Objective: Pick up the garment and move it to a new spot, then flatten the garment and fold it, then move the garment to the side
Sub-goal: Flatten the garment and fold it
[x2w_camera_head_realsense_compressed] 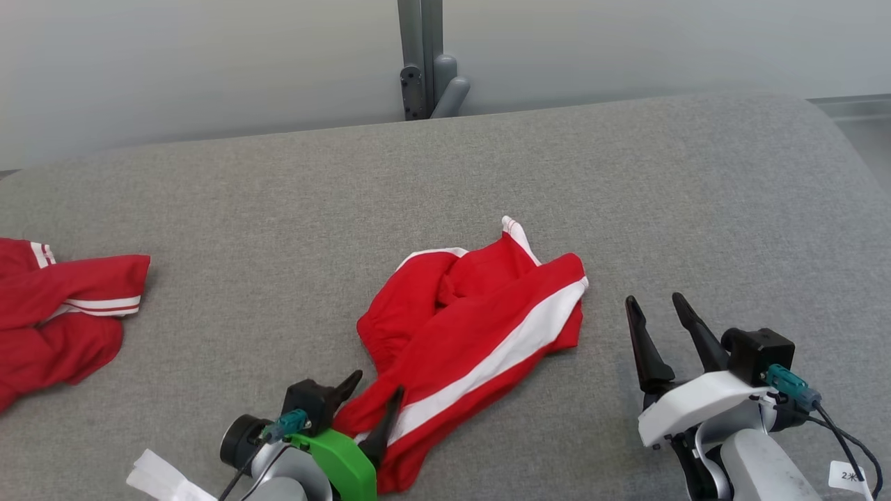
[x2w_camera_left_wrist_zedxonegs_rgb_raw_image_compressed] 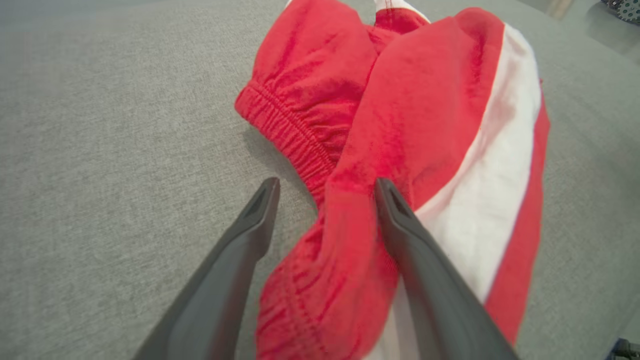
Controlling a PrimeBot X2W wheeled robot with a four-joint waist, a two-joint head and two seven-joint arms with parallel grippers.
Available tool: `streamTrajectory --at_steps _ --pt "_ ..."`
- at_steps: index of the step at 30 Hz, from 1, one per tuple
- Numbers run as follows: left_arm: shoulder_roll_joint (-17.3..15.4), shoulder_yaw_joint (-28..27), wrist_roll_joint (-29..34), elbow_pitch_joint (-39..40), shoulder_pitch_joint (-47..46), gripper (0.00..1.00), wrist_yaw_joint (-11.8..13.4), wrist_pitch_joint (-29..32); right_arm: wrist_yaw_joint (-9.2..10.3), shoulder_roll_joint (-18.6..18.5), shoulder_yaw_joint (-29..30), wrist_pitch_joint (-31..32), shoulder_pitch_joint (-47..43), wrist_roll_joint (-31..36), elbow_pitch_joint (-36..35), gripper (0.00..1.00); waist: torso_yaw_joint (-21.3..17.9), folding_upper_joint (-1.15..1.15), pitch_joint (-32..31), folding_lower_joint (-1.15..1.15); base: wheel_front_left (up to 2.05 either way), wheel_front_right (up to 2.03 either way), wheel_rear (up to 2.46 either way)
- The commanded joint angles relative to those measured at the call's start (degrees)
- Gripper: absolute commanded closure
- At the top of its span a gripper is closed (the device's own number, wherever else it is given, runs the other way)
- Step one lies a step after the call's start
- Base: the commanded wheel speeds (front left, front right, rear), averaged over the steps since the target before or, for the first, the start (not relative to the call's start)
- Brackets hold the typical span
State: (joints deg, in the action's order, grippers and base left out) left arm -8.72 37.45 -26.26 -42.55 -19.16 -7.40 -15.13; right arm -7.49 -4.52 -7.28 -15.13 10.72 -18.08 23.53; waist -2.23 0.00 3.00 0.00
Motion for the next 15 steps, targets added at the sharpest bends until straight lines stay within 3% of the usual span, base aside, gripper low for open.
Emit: streamTrajectory --at_steps 1,7,15 --pt "-1.09 1.84 -2.43 -1.37 -1.55 1.0 -0.14 -0.03 0.0 -0.28 0.03 -0.02 0.29 -0.57 -0.23 0.0 -0.26 0.0 0.3 0.0 0.0 0.0 0.0" --pt "-3.53 5.04 -6.39 -1.46 -5.42 1.0 -0.14 -0.03 0.0 -0.25 0.28 -0.02 0.52 -0.47 -0.67 0.0 -0.36 0.0 0.96 0.0 0.0 0.0 0.0" --pt "-5.57 0.99 -3.1 -0.09 -10.2 1.0 -0.14 -0.03 0.0 0.09 0.39 -0.02 1.57 -0.2 -1.13 0.0 -0.84 0.0 2.93 0.0 0.0 0.0 0.0"
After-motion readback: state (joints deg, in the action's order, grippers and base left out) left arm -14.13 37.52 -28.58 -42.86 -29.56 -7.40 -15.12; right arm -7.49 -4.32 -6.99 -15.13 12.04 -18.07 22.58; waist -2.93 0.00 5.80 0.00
